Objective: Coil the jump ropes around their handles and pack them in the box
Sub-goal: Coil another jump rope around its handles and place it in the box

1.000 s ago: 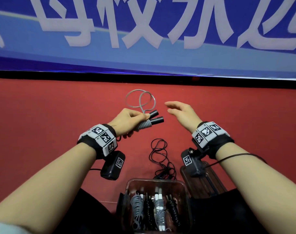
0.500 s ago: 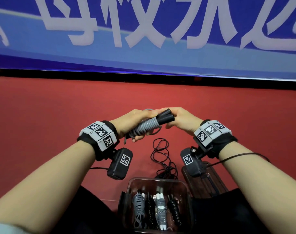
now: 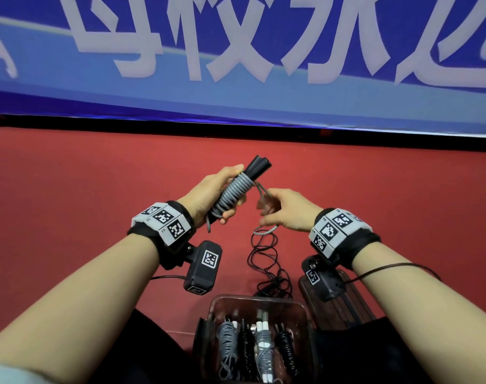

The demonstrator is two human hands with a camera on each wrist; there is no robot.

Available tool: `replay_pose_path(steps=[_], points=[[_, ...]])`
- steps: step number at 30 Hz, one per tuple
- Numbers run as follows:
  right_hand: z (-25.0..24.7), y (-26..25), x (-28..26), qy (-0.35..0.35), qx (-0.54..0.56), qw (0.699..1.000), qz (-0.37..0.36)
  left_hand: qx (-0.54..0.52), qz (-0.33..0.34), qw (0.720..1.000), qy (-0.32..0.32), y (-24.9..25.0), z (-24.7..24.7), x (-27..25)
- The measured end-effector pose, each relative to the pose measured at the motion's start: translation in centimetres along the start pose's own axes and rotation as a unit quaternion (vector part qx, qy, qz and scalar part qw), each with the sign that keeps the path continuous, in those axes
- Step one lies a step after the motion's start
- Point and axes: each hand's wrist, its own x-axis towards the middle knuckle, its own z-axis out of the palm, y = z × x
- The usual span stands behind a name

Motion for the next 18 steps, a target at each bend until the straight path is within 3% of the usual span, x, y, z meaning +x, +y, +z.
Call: replay_pose_path(steps=[4, 9, 12, 18], points=[[0.2, -0.1, -0.4, 0.040, -0.037, 0.998, 0.000, -0.011, 0.019, 0.997, 0.071, -0.3, -0.2, 0.5], [0.7, -0.9, -0.5, -0.005, -0.067, 0.998, 0.016, -0.006, 0.018, 0.991, 0.130, -0.5, -0.1, 1.0], [0.7, -0.6, -0.5, 0.018, -0.102, 0.994, 0.034, -0.015, 0.010, 0.990, 0.143, -0.4, -0.1, 1.2], [0.9, 2.2, 0.1, -0.001, 0.063, 0.988, 0.144, -0.178, 0.057, 0.976, 0.113, 0.9, -1.0, 1.1]])
